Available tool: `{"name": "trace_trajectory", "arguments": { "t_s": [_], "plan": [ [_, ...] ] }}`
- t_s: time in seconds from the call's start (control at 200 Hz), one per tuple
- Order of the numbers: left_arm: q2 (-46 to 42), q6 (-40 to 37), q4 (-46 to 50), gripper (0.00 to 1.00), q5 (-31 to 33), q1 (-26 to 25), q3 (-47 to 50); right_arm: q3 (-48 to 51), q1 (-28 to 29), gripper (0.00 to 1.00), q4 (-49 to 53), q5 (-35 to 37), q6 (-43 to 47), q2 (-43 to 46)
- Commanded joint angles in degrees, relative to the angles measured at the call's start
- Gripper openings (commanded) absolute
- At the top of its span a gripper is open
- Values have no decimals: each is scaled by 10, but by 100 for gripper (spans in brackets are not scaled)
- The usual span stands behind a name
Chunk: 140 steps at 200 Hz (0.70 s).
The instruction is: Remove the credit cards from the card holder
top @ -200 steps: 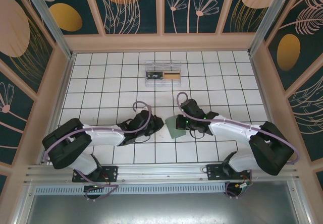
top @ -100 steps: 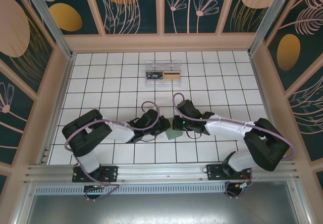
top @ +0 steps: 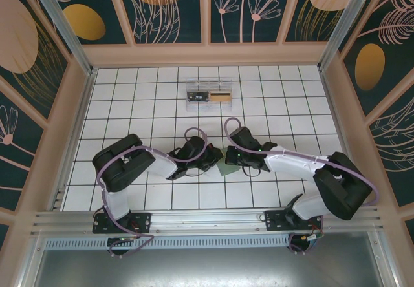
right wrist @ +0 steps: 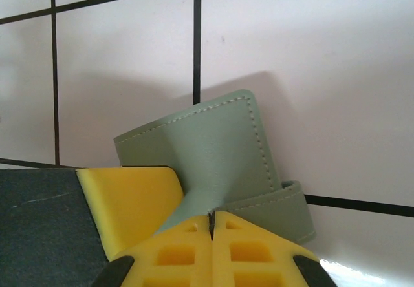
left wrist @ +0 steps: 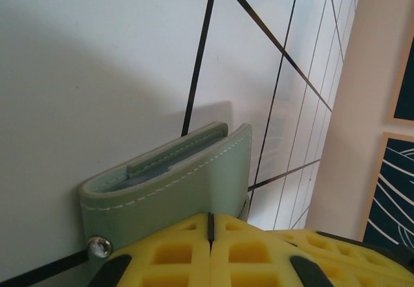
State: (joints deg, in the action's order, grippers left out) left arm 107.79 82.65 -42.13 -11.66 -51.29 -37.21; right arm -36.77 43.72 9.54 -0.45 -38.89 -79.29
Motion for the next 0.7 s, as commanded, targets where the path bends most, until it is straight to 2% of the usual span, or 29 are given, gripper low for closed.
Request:
{"name": "trace_trajectory", "arguments": {
  "t_s": [0.0, 0.28, 0.42, 0.485, 0.53, 0.621, 0.696],
  "plan": [
    [60, 13, 196, 0, 3, -1, 40, 15, -17, 0, 55, 44, 13, 30],
    [48, 11, 201, 0, 13, -1, 40, 15, -40, 0, 111, 96, 26, 59],
    [39, -2, 211, 0, 19, -1, 32, 13, -23, 0, 79, 56, 57, 83],
    [34, -8, 217, 0, 22, 0, 27, 12, 7, 24, 55, 55, 73, 98],
    [31, -10, 219, 0, 23, -1, 27, 9, 25, 33, 43, 64, 79, 103],
    [28, -12, 219, 0, 23, -1, 26, 1, 40, 40, 29, 58, 96, 88],
    [30, -13, 217, 0, 22, -1, 26, -3, 48, 42, 21, 59, 106, 66]
  ]
}}
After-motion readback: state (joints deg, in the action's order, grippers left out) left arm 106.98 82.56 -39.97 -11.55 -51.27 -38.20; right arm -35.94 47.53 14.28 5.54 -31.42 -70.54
